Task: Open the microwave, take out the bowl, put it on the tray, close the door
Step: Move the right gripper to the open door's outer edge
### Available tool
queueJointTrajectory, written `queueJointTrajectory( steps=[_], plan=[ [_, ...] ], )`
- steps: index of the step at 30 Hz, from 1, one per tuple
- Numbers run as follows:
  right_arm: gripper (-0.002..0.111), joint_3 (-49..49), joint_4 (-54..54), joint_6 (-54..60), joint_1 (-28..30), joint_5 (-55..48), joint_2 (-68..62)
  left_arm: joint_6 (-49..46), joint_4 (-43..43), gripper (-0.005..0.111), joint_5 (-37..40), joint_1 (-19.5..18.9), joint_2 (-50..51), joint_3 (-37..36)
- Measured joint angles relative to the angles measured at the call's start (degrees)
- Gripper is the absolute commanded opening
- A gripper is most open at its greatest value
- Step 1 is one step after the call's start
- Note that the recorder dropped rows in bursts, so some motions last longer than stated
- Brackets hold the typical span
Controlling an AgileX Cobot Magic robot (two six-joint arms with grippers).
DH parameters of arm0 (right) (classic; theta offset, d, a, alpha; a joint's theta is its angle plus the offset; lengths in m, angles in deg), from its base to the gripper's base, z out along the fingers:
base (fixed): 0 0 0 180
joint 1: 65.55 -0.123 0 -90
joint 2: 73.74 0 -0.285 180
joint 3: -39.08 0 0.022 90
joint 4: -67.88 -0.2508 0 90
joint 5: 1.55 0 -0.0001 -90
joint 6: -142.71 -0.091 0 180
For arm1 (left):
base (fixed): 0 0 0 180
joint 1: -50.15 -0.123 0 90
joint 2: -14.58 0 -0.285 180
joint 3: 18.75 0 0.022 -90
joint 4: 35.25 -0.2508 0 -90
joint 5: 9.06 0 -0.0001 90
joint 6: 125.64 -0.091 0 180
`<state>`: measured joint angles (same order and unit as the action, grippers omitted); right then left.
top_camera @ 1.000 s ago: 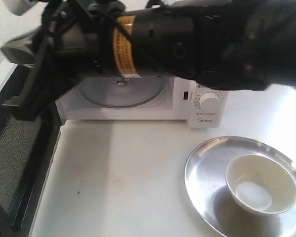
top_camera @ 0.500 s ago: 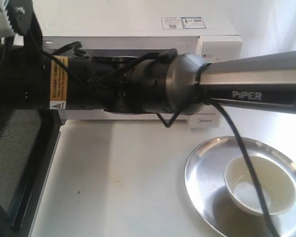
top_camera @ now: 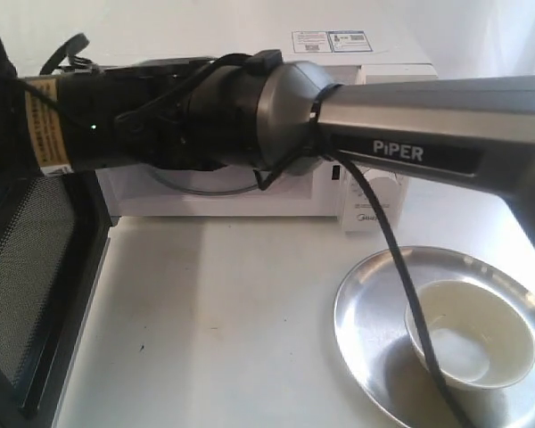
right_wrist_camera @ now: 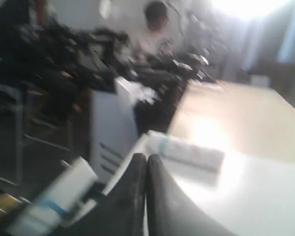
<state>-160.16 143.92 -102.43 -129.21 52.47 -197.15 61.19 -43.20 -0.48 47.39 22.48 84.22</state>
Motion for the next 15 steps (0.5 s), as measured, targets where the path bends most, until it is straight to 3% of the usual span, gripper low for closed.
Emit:
queueJointTrajectory(
  steps=[4,15],
  plan=[
    [0.0,0.0,9.5,-4.55,-1.66,-19.1,-0.21,0.0,0.0,0.0,0.0,0.0,0.0,0.0],
    [0.0,-1.61,22.8,-19.85,-2.6,-21.78,0.67,0.0,0.0,0.0,0.0,0.0,0.0,0.0]
  ],
)
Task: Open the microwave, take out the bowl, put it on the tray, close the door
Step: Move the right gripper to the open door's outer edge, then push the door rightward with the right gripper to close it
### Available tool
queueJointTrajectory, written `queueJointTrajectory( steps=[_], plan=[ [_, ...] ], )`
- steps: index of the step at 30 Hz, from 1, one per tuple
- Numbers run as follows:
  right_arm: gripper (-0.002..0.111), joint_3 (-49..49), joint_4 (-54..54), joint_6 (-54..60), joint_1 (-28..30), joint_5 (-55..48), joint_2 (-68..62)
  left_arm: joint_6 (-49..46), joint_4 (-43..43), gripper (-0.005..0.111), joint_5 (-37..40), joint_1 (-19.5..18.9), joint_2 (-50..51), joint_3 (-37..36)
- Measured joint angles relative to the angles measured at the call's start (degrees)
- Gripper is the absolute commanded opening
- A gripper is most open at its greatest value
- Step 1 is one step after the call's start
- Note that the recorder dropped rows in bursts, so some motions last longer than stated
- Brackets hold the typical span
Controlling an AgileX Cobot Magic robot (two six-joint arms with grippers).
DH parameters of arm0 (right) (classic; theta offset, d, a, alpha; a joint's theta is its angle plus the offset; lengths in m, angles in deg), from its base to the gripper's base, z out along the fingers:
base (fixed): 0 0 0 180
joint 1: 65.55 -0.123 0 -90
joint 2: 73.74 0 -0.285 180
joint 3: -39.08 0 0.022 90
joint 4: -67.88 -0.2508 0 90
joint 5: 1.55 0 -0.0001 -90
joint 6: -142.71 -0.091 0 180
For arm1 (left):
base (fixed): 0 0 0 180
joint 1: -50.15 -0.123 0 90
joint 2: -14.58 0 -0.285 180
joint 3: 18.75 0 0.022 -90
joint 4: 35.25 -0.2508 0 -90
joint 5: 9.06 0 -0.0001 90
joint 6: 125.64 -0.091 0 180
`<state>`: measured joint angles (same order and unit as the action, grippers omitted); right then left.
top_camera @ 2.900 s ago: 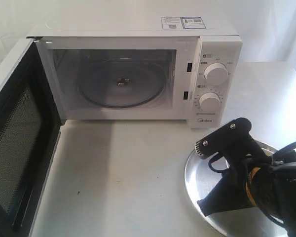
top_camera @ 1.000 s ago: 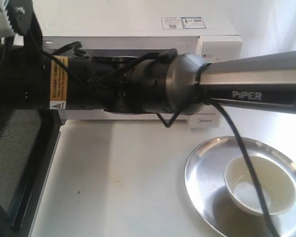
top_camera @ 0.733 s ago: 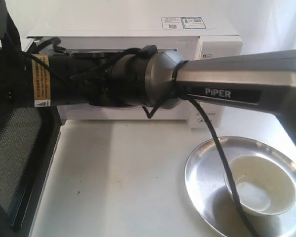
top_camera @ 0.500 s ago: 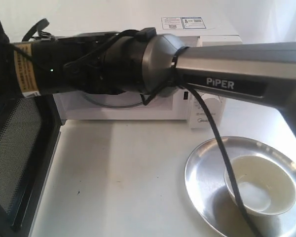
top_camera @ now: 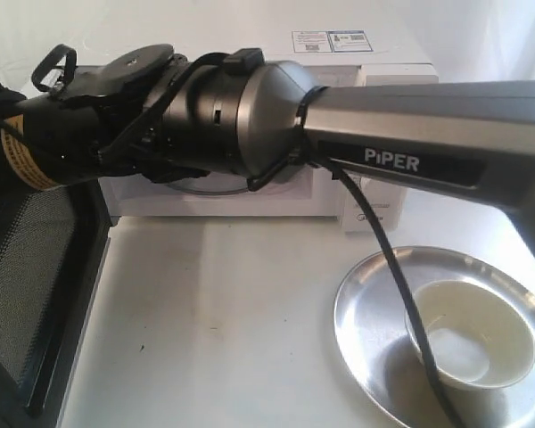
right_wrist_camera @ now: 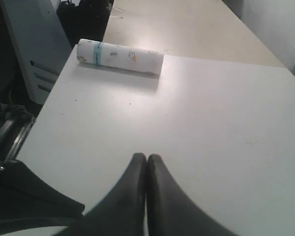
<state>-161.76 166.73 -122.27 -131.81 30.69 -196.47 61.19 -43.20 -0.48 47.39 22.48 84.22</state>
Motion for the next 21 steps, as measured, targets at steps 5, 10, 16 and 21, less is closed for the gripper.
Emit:
queueJointTrajectory(
  steps=[5,10,16,21],
  plan=[
    [0.0,0.0,1.05,-0.88,0.0,-0.12,2.38,0.0,0.0,0.0,0.0,0.0,0.0,0.0],
    [0.0,0.0,1.05,-2.68,0.0,-1.78,6.7,0.0,0.0,0.0,0.0,0.0,0.0,0.0],
    [0.0,0.0,1.05,-3.45,0.0,-1.54,6.84,0.0,0.0,0.0,0.0,0.0,0.0,0.0],
    [0.0,0.17,1.05,-4.42,0.0,1.69,2.85,0.0,0.0,0.0,0.0,0.0,0.0,0.0]
  ],
)
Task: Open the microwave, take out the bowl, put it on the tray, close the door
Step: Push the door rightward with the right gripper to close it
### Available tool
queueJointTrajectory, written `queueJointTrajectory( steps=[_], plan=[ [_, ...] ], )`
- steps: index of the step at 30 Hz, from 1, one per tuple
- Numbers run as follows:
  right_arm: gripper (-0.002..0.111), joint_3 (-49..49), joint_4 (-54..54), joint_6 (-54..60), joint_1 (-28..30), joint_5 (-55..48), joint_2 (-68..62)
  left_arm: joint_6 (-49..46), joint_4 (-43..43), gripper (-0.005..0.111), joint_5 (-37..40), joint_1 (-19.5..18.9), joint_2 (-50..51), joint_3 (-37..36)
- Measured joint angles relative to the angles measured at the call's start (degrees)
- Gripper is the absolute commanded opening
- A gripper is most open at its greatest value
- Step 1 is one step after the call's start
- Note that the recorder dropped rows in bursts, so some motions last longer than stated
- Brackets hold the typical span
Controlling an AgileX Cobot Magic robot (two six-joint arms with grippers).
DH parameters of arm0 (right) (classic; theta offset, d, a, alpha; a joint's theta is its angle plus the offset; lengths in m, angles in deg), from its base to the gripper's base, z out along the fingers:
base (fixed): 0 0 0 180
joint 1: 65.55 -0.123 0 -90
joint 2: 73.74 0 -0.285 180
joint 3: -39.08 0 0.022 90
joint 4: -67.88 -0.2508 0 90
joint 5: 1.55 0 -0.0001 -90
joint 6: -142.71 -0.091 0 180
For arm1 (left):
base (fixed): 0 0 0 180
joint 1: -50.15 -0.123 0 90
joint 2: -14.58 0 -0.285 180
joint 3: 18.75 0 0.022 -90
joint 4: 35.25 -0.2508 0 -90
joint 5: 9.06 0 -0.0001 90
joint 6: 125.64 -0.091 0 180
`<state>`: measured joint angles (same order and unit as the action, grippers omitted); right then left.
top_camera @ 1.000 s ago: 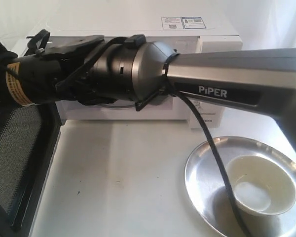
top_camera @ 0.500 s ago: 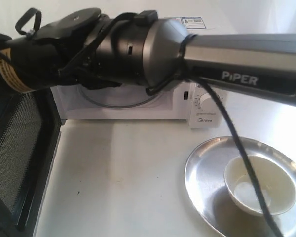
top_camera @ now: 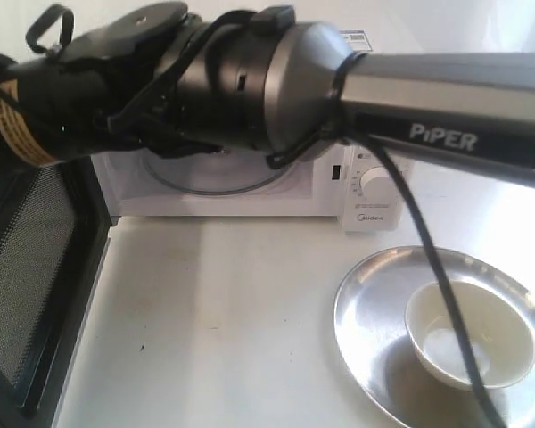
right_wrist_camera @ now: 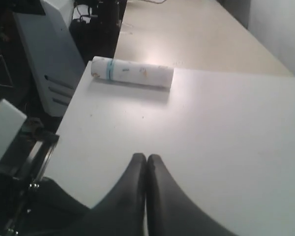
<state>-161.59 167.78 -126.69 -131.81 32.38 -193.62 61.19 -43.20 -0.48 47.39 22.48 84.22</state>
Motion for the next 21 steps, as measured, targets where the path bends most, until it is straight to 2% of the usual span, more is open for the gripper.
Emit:
queueJointTrajectory(
  steps=[9,15,17,19,21],
  plan=[
    [0.0,4.55,-1.33,-0.36,1.62,-2.44,-0.45,0.0,0.0,0.0,0.0,0.0,0.0,0.0],
    [0.0,10.05,-3.54,0.57,6.44,-6.1,2.41,0.0,0.0,0.0,0.12,0.0,0.0,0.0],
    [0.0,12.0,-3.66,1.59,7.75,-11.0,4.17,0.0,0.0,0.0,0.12,0.0,0.0,0.0],
    [0.0,13.96,-2.23,2.01,8.43,-20.8,6.55,0.0,0.0,0.0,0.02,0.0,0.0,0.0],
    [0.0,15.55,-0.7,2.01,9.27,-24.29,8.68,0.0,0.0,0.0,0.02,0.0,0.0,0.0]
  ],
)
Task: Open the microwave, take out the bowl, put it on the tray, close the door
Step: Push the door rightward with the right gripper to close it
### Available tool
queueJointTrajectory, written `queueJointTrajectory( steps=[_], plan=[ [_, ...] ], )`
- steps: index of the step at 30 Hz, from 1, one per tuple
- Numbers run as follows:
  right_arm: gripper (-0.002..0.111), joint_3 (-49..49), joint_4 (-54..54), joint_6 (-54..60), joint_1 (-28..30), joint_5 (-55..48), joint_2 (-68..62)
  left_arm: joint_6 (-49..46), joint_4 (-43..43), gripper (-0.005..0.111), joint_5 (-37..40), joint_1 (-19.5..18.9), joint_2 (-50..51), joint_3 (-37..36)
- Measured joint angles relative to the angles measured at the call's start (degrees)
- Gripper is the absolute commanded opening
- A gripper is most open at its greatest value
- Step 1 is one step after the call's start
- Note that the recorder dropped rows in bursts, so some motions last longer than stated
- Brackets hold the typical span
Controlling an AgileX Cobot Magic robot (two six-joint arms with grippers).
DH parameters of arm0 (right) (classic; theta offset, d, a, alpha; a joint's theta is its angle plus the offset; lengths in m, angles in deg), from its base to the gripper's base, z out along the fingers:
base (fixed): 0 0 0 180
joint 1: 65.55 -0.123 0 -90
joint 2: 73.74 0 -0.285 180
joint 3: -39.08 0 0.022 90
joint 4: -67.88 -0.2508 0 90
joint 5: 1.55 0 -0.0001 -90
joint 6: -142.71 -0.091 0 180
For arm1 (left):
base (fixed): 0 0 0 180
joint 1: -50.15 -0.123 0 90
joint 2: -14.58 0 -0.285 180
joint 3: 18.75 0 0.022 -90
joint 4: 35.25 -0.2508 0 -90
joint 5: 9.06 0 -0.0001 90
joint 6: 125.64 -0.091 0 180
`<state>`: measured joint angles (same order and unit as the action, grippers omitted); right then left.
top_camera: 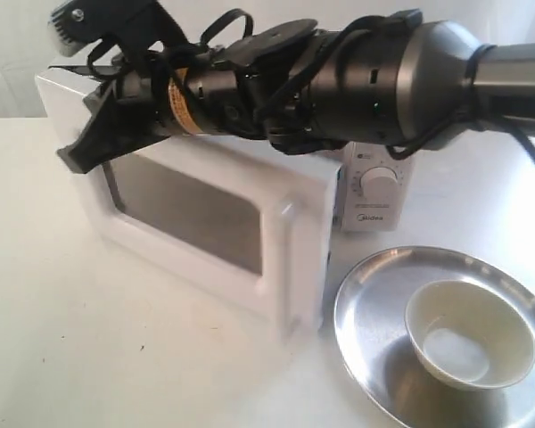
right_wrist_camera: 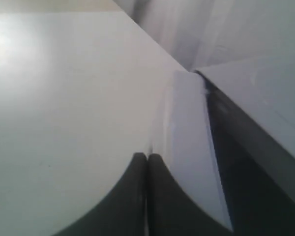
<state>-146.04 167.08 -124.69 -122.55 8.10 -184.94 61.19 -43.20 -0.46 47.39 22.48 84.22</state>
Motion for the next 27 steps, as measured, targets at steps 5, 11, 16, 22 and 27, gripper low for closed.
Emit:
queueJointTrajectory(
  steps=[5,11,16,22,27],
  plan=[
    [0.0,6.44,0.12,-4.98,0.29,15.97,11.15,0.0,0.0,0.0,0.0,0.0,0.0,0.0],
    [0.0,17.93,0.86,-5.89,0.29,-2.1,12.69,0.0,0.0,0.0,0.0,0.0,0.0,0.0],
    [0.0,22.01,2.76,-3.35,0.78,-16.88,10.53,0.0,0.0,0.0,0.0,0.0,0.0,0.0],
    [0.0,23.81,0.98,-0.84,2.22,-39.04,2.91,0.0,0.0,0.0,0.0,0.0,0.0,0.0],
    [0.0,23.69,0.75,1.58,2.6,-40.97,2.16,0.0,0.0,0.0,0.0,0.0,0.0,0.0]
  ],
)
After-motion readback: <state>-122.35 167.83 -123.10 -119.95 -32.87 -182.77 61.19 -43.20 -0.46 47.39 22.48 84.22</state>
